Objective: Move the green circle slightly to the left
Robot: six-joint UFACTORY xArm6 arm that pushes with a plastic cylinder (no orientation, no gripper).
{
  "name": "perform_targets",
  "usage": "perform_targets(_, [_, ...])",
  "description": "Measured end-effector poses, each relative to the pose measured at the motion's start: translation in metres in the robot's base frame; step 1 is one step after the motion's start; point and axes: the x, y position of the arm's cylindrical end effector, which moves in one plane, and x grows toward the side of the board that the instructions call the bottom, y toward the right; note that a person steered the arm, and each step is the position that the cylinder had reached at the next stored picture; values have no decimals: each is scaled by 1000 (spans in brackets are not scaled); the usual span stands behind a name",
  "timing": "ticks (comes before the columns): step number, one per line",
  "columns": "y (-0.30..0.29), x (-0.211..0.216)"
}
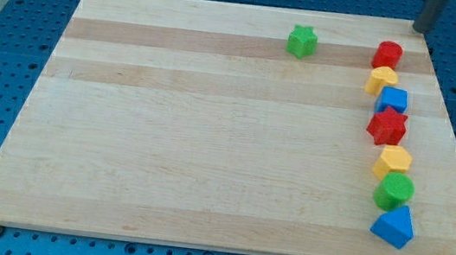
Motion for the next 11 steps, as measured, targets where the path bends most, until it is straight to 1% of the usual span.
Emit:
perform_targets(1, [0,18])
perform_targets(2, [0,110])
perform_targets(4, [0,117])
perform_targets(6, [-29,300])
perform_targets(7, [-29,300])
perform_targets(9, [-37,347])
perform_targets(10, [-42,347])
perform_targets(11, [-87,347])
